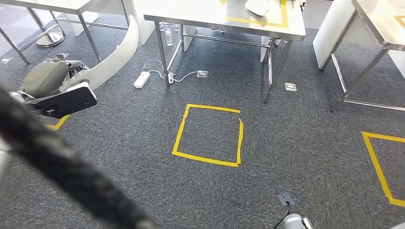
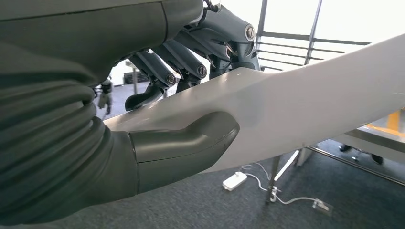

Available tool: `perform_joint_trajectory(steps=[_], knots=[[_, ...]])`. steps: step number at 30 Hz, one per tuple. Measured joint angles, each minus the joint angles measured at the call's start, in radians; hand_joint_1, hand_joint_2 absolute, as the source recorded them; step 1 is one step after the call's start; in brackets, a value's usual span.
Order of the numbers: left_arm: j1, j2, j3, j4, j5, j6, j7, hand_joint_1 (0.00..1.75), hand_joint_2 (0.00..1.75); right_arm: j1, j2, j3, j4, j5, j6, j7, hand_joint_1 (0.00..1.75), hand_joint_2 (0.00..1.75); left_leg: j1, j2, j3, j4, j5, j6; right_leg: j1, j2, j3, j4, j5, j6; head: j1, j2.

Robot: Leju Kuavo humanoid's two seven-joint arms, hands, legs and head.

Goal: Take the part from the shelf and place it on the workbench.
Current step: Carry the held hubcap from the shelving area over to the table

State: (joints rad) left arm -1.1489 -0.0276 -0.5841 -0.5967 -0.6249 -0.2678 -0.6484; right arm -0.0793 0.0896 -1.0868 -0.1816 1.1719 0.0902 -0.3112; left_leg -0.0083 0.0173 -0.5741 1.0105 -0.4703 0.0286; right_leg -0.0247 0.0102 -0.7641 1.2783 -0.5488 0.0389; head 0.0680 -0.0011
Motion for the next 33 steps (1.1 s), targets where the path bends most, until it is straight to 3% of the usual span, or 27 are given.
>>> perform_joint_trajectory(steps=[1,2,4,6,7,9,10,12,14,16,17,18,19,21,23,25,27,29,30,31,32,33], knots=[[0.002,0.001,-0.001,0.001,0.000,0.000,0.000,1.75,1.75,0.000,0.000,0.000,0.000,0.000,0.000,0.000,0.00,0.00,-0.001,0.012,-0.001,0.001,-0.001,0.001,0.000,-0.002,-0.009,0.024,-0.002,0.001,0.000,0.000],[0.004,0.001,-0.001,0.001,0.000,0.000,0.000,1.75,1.75,0.001,0.000,-0.001,0.000,0.000,0.000,0.000,0.00,0.00,-0.001,0.023,-0.001,0.003,-0.002,0.001,0.000,-0.005,0.003,0.006,0.014,0.001,0.000,0.000],[0.005,0.001,-0.003,0.000,0.000,0.000,0.000,1.75,1.75,0.002,0.000,-0.002,0.000,0.000,0.000,0.000,0.00,0.00,-0.002,0.044,-0.002,0.010,-0.008,-0.003,0.003,-0.033,0.075,-0.123,0.069,-0.003,0.001,0.000],[0.004,0.002,-0.004,-0.002,0.001,0.000,-0.001,1.75,1.75,0.001,-0.001,-0.002,0.000,0.001,0.000,0.000,0.00,0.00,-0.007,0.060,-0.002,0.017,-0.015,-0.012,0.008,-0.060,0.129,-0.227,0.099,-0.012,0.002,0.000],[0.003,0.003,-0.004,-0.003,0.001,0.000,-0.001,1.75,1.75,0.000,-0.001,-0.002,0.000,0.001,0.000,0.000,0.00,0.00,-0.010,0.068,-0.002,0.018,-0.018,-0.017,0.010,-0.063,0.136,-0.243,0.099,-0.018,0.004,0.000],[0.002,0.003,-0.006,-0.005,0.003,0.000,-0.001,1.75,1.75,0.000,-0.001,-0.002,0.000,0.002,0.000,0.000,0.00,0.00,-0.012,0.082,0.002,0.016,-0.021,-0.026,0.011,-0.042,0.134,-0.244,0.104,-0.029,0.005,0.000],[0.002,0.003,-0.007,-0.007,0.004,0.000,-0.001,1.75,1.75,0.001,-0.001,-0.002,0.000,0.003,0.000,-0.001,0.00,0.00,-0.010,0.075,0.001,0.020,-0.026,-0.032,0.008,-0.033,0.135,-0.247,0.106,-0.034,0.004,0.000],[0.000,0.006,-0.008,-0.009,0.006,0.000,-0.001,1.75,1.75,0.001,-0.001,-0.002,0.000,0.004,0.000,-0.001,0.00,0.00,-0.006,0.037,-0.022,0.075,-0.063,-0.043,0.002,-0.017,0.136,-0.252,0.112,-0.044,0.001,0.000],[0.000,0.011,-0.009,-0.008,0.007,0.000,-0.001,1.75,1.75,-0.001,-0.001,-0.002,0.000,0.005,0.001,-0.002,0.00,0.00,0.001,-0.003,-0.077,0.196,-0.125,-0.051,0.000,0.000,0.134,-0.252,0.115,-0.049,0.000,0.000],[0.006,0.015,-0.012,-0.006,0.007,-0.001,-0.001,1.75,1.75,-0.003,-0.001,-0.002,0.000,0.005,0.001,-0.003,0.00,0.00,0.005,-0.012,-0.119,0.284,-0.149,-0.054,-0.001,0.022,0.132,-0.252,0.116,-0.050,-0.001,0.000],[0.008,0.017,-0.013,-0.005,0.007,-0.001,-0.001,1.75,1.75,-0.002,-0.001,-0.002,0.000,0.005,0.001,-0.002,0.00,0.00,0.006,-0.014,-0.117,0.279,-0.133,-0.054,-0.001,0.035,0.131,-0.251,0.117,-0.050,-0.001,0.000],[0.010,0.018,-0.014,-0.005,0.007,-0.002,-0.001,1.75,1.75,-0.002,-0.001,-0.003,0.000,0.005,0.001,-0.002,0.00,0.00,0.008,-0.017,-0.097,0.238,-0.103,-0.052,-0.002,0.047,0.130,-0.250,0.118,-0.048,-0.001,0.000],[0.009,0.019,-0.014,-0.005,0.007,-0.002,-0.001,1.75,1.75,-0.002,-0.001,-0.003,0.000,0.005,0.001,-0.002,0.00,0.00,0.010,-0.030,-0.066,0.171,-0.067,-0.049,-0.003,0.059,0.130,-0.249,0.119,-0.046,-0.001,0.000],[0.007,0.021,-0.014,-0.006,0.008,-0.002,-0.001,1.75,1.75,-0.002,0.000,-0.003,0.000,0.005,0.001,-0.002,0.00,0.00,0.011,-0.065,-0.010,0.056,-0.025,-0.043,-0.004,0.080,0.124,-0.247,0.123,-0.036,0.000,0.000],[0.005,0.021,-0.014,-0.007,0.009,-0.002,-0.001,1.75,1.75,-0.002,0.000,-0.003,0.000,0.005,0.002,-0.003,0.00,0.00,0.006,-0.076,0.005,0.020,-0.021,-0.037,-0.007,0.099,0.117,-0.250,0.130,-0.021,0.000,0.000],[0.005,0.018,-0.015,-0.009,0.009,-0.002,0.003,1.75,1.75,0.001,0.001,-0.003,0.000,0.005,0.002,-0.003,0.00,0.00,0.004,-0.055,0.006,0.013,-0.013,-0.025,-0.011,0.107,0.113,-0.254,0.136,-0.007,0.000,0.000],[0.003,0.015,-0.015,-0.010,0.009,-0.002,0.010,1.75,1.75,0.003,0.000,-0.003,0.000,0.006,0.001,-0.002,0.00,0.00,0.008,-0.031,0.008,0.001,-0.003,-0.010,-0.006,0.068,0.091,-0.212,0.107,0.001,0.002,0.000],[0.002,0.016,-0.015,-0.010,0.009,-0.002,0.015,1.75,1.75,0.001,-0.001,-0.004,0.000,0.008,-0.001,-0.001,0.00,0.00,0.007,-0.013,0.006,-0.002,0.001,-0.002,-0.001,0.015,0.037,-0.093,0.042,0.002,0.005,0.000],[0.003,0.017,-0.016,-0.009,0.009,-0.002,0.016,1.75,1.75,-0.001,-0.001,-0.004,0.000,0.010,-0.002,-0.001,0.00,0.00,0.006,-0.005,0.004,-0.002,0.001,-0.002,-0.001,0.004,0.010,-0.029,0.015,0.003,0.005,0.000],[0.005,0.018,-0.016,-0.008,0.009,-0.003,0.017,1.75,1.75,-0.001,-0.001,-0.004,0.000,0.011,-0.002,-0.001,0.00,0.00,0.005,0.003,0.002,0.000,0.001,-0.002,-0.001,-0.001,-0.005,0.010,0.004,0.004,0.005,0.000],[0.006,0.018,-0.017,-0.007,0.009,-0.004,0.017,1.75,1.75,0.000,-0.001,-0.004,0.000,0.012,-0.003,0.000,0.00,0.00,0.005,0.010,0.000,0.002,0.001,-0.002,-0.001,-0.004,0.000,0.012,0.011,0.004,0.005,0.000],[0.007,0.018,-0.018,-0.007,0.009,-0.005,0.017,1.75,1.75,0.001,-0.001,-0.004,0.000,0.013,-0.004,0.000,0.00,0.00,0.005,0.016,-0.001,0.005,0.000,-0.003,-0.001,-0.006,0.025,-0.027,0.033,0.004,0.006,0.000]])
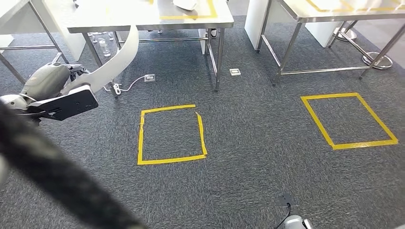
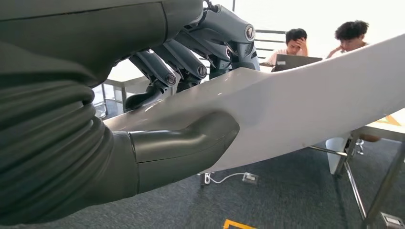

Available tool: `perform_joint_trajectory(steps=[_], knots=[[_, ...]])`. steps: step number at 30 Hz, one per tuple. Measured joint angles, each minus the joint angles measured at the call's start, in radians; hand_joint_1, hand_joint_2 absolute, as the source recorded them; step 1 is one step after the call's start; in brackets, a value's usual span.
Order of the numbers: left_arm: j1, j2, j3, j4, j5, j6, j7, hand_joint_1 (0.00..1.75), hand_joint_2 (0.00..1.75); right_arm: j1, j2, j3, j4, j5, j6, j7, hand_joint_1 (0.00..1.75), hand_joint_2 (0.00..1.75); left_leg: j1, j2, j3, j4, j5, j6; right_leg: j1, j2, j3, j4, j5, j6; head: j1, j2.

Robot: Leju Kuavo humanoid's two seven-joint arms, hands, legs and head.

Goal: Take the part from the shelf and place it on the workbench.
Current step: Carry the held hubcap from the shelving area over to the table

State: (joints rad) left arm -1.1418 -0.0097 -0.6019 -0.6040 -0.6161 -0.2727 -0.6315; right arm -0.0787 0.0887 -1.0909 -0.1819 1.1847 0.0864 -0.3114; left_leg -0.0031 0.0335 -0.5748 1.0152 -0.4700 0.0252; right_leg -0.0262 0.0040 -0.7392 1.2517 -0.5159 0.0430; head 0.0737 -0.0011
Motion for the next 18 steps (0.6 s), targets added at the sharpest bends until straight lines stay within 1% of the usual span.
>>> perform_joint_trajectory(steps=[1,2,3,4,5,6,8,9,11,14,18], knots=[[0.000,0.000,-0.001,0.000,0.000,-0.001,0.000,1.75,1.75,0.000,-0.001,0.000,0.000,0.001,-0.001,0.000,0.00,0.00,0.000,0.005,-0.001,0.004,-0.002,-0.003,0.000,-0.005,0.042,-0.070,0.029,-0.001,0.002,0.000],[0.000,0.000,-0.002,-0.001,0.000,-0.002,0.000,1.75,1.75,0.000,-0.001,0.000,0.000,0.001,-0.003,0.000,0.00,0.00,-0.001,0.008,-0.002,0.008,-0.004,-0.006,0.001,-0.010,0.082,-0.136,0.047,-0.003,0.005,0.000],[-0.001,0.000,-0.002,-0.002,0.000,-0.002,0.000,1.75,1.75,-0.001,-0.002,0.000,0.000,0.001,-0.006,0.000,0.00,0.00,-0.003,0.010,-0.003,0.011,-0.007,-0.011,0.003,-0.013,0.111,-0.187,0.060,-0.008,0.007,0.000],[-0.002,0.000,-0.003,-0.002,0.000,-0.002,0.000,1.75,1.75,-0.001,-0.002,0.000,0.000,0.002,-0.011,0.000,0.00,0.00,-0.005,0.011,-0.004,0.013,-0.008,-0.016,0.005,-0.016,0.126,-0.216,0.063,-0.013,0.008,0.000],[-0.003,0.000,-0.003,-0.003,0.000,-0.003,0.000,1.75,1.75,-0.002,-0.001,0.000,0.000,0.002,-0.016,0.000,0.00,0.00,-0.008,0.012,-0.005,0.013,-0.011,-0.014,0.006,-0.016,0.127,-0.221,0.062,-0.017,0.008,0.000],[-0.003,0.001,-0.004,-0.003,0.000,-0.004,0.000,1.75,1.75,-0.001,-0.001,0.000,0.000,0.002,-0.022,0.000,0.00,0.00,-0.009,0.012,-0.006,0.013,-0.011,-0.009,0.005,-0.014,0.127,-0.224,0.065,-0.019,0.008,0.000],[-0.004,0.002,-0.004,-0.003,0.000,-0.005,0.002,1.75,1.75,-0.001,0.000,0.000,0.000,0.001,-0.029,0.000,0.00,0.00,-0.011,0.012,-0.008,0.009,-0.011,0.001,0.003,-0.013,0.128,-0.226,0.067,-0.020,0.008,0.000],[-0.004,0.002,-0.005,-0.003,-0.001,-0.006,0.004,1.75,1.75,-0.002,0.000,0.000,0.000,0.000,-0.031,-0.001,0.00,0.00,-0.011,0.011,-0.007,0.006,-0.008,0.000,0.004,-0.013,0.128,-0.225,0.067,-0.021,0.008,0.000],[-0.006,0.002,-0.007,-0.003,-0.005,-0.006,0.008,1.75,1.75,-0.002,0.000,0.000,0.000,-0.002,-0.033,-0.003,0.00,0.00,-0.011,0.011,-0.005,0.001,-0.003,-0.009,0.004,-0.013,0.127,-0.225,0.067,-0.025,0.008,0.000],[-0.008,0.002,-0.011,-0.003,-0.010,-0.006,0.011,1.75,1.75,-0.002,0.001,0.000,0.000,-0.004,-0.034,-0.006,0.00,0.00,-0.011,0.011,-0.001,-0.002,0.003,-0.019,0.005,-0.013,0.123,-0.224,0.068,-0.029,0.008,0.000],[-0.008,0.003,-0.014,-0.002,-0.010,-0.007,0.011,1.75,1.75,-0.002,0.001,0.000,0.000,-0.004,-0.035,-0.012,0.00,0.00,-0.010,0.010,-0.002,-0.003,0.006,-0.027,0.006,-0.013,0.122,-0.223,0.069,-0.030,0.008,0.000]])
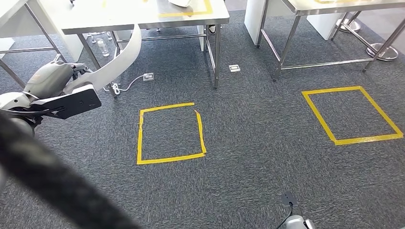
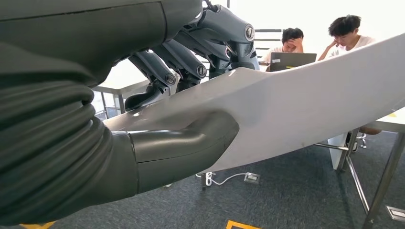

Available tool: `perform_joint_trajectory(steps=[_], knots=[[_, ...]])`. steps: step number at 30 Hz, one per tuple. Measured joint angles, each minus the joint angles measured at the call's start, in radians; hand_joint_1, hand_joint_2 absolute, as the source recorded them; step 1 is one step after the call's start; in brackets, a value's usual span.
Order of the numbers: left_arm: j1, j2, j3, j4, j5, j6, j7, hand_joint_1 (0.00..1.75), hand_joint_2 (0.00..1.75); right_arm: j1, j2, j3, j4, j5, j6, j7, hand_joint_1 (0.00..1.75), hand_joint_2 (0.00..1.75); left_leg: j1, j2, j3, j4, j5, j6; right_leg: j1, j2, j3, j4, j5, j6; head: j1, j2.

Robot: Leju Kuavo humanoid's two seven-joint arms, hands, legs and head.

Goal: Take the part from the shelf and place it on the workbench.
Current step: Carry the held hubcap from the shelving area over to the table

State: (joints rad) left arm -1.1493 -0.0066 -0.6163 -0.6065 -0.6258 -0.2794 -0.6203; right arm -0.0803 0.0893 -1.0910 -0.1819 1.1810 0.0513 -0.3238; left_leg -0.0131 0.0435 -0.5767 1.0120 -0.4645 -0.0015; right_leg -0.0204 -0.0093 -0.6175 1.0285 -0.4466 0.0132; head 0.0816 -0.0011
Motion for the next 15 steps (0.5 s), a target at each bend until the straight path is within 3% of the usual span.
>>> perform_joint_trajectory(steps=[6,15], knots=[[0.000,0.000,-0.006,0.000,-0.001,-0.002,0.000,1.75,1.75,0.000,0.000,0.000,0.000,0.001,-0.002,-0.004,0.00,0.00,0.000,-0.001,-0.001,0.002,0.000,-0.002,-0.001,0.000,0.000,0.000,0.001,0.001,0.000,0.000],[0.000,0.001,-0.009,0.001,-0.002,-0.005,0.000,1.75,1.75,0.000,0.001,0.000,0.000,0.002,-0.003,-0.006,0.00,0.00,-0.006,-0.001,-0.011,0.017,-0.006,0.009,-0.007,-0.001,0.000,-0.002,0.006,0.011,0.000,0.000]])
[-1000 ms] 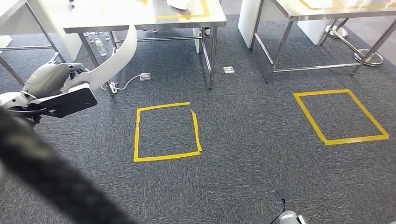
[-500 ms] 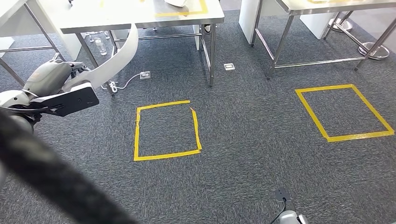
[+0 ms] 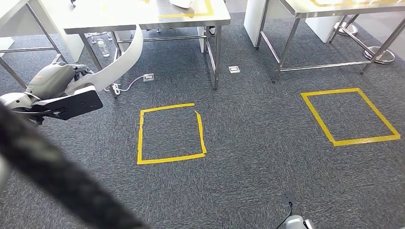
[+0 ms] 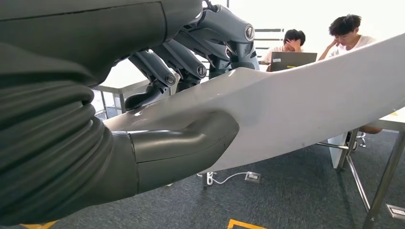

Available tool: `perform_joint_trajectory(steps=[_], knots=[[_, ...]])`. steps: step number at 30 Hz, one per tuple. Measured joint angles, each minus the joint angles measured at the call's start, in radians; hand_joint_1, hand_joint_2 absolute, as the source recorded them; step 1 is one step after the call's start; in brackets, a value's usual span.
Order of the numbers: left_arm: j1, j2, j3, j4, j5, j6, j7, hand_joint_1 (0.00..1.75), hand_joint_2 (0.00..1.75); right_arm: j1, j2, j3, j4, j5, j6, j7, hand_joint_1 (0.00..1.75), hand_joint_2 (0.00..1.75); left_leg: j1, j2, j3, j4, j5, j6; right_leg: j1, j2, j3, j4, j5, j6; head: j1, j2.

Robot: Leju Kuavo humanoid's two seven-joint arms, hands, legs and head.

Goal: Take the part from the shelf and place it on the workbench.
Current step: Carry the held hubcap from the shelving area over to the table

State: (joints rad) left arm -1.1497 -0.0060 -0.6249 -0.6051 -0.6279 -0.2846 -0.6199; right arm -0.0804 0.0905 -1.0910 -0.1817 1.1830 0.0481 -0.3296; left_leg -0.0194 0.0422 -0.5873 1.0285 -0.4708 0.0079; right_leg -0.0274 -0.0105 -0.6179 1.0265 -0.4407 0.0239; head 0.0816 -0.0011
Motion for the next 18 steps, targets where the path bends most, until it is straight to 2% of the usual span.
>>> perform_joint_trajectory(steps=[3,5,6,8,9,10,11,13,14,15,16,18], knots=[[-0.001,0.000,0.000,0.000,0.000,0.000,-0.001,1.75,1.75,0.000,0.000,0.000,0.000,0.002,0.000,0.000,0.00,0.00,0.001,0.000,0.000,-0.005,0.003,0.011,-0.002,-0.001,0.001,-0.004,0.002,0.009,0.000,0.000],[-0.004,-0.001,0.000,-0.001,0.000,0.000,-0.002,1.75,1.75,0.000,0.001,0.000,0.000,0.002,-0.002,0.000,0.00,0.00,0.007,0.002,0.005,-0.019,0.012,0.020,-0.001,0.001,-0.010,0.019,-0.015,0.015,0.001,0.000],[-0.006,-0.002,0.000,-0.001,0.000,0.000,-0.002,1.75,1.75,0.000,0.000,0.000,0.000,0.003,-0.002,-0.001,0.00,0.00,0.010,0.002,0.007,-0.025,0.016,0.024,-0.001,0.003,-0.028,0.059,-0.039,0.018,0.001,0.000],[-0.006,-0.004,-0.001,0.000,0.000,-0.002,-0.002,1.75,1.75,0.002,0.000,0.000,0.000,0.003,-0.004,-0.001,0.00,0.00,0.011,0.003,0.006,-0.027,0.018,0.027,0.000,0.005,-0.089,0.190,-0.104,0.024,0.002,0.000],[-0.004,-0.004,-0.002,0.001,0.000,-0.002,-0.002,1.75,1.75,0.003,-0.001,0.000,0.000,0.003,-0.005,-0.001,0.00,0.00,0.011,0.003,0.005,-0.026,0.017,0.026,-0.001,0.005,-0.117,0.247,-0.124,0.026,0.002,0.000],[-0.002,-0.005,-0.002,0.002,0.000,-0.003,-0.002,1.75,1.75,0.004,-0.001,0.000,0.000,0.003,-0.006,-0.001,0.00,0.00,0.012,0.003,0.005,-0.025,0.016,0.025,-0.002,0.005,-0.132,0.275,-0.126,0.028,0.002,0.000],[0.000,-0.005,-0.003,0.002,0.000,-0.003,-0.002,1.75,1.75,0.005,-0.001,0.000,0.000,0.003,-0.006,-0.001,0.00,0.00,0.014,0.003,0.005,-0.022,0.014,0.022,-0.003,0.005,-0.126,0.262,-0.109,0.030,0.002,0.000],[0.000,-0.005,-0.004,0.003,0.000,-0.003,-0.002,1.75,1.75,0.006,-0.001,0.000,0.000,0.003,-0.007,-0.001,0.00,0.00,0.020,0.003,0.004,-0.010,0.006,0.011,-0.008,-0.002,-0.065,0.137,-0.048,0.035,0.002,0.000],[-0.001,-0.005,-0.004,0.003,0.000,-0.003,-0.002,1.75,1.75,0.005,-0.001,0.000,0.000,0.003,-0.008,-0.001,0.00,0.00,0.020,0.003,0.002,-0.002,0.000,0.003,-0.008,-0.003,-0.035,0.075,-0.026,0.033,0.002,0.000],[-0.002,-0.006,-0.005,0.003,0.000,-0.003,-0.002,1.75,1.75,0.005,0.000,0.000,0.000,0.004,-0.008,-0.001,0.00,0.00,0.019,0.002,0.001,0.004,-0.005,-0.005,-0.008,-0.004,-0.015,0.034,-0.016,0.027,0.002,0.000],[-0.003,-0.006,-0.005,0.003,0.000,-0.003,-0.003,1.75,1.75,0.005,0.000,0.000,0.000,0.004,-0.009,-0.002,0.00,0.00,0.016,0.002,-0.001,0.008,-0.009,-0.011,-0.006,-0.003,-0.008,0.018,-0.017,0.019,0.002,0.000],[-0.004,-0.006,-0.006,0.003,0.000,-0.003,-0.003,1.75,1.75,0.005,0.001,0.000,0.000,0.004,-0.009,-0.002,0.00,0.00,0.014,0.003,0.001,0.005,-0.011,-0.021,-0.005,0.003,-0.009,0.021,-0.020,-0.001,0.002,0.000]])
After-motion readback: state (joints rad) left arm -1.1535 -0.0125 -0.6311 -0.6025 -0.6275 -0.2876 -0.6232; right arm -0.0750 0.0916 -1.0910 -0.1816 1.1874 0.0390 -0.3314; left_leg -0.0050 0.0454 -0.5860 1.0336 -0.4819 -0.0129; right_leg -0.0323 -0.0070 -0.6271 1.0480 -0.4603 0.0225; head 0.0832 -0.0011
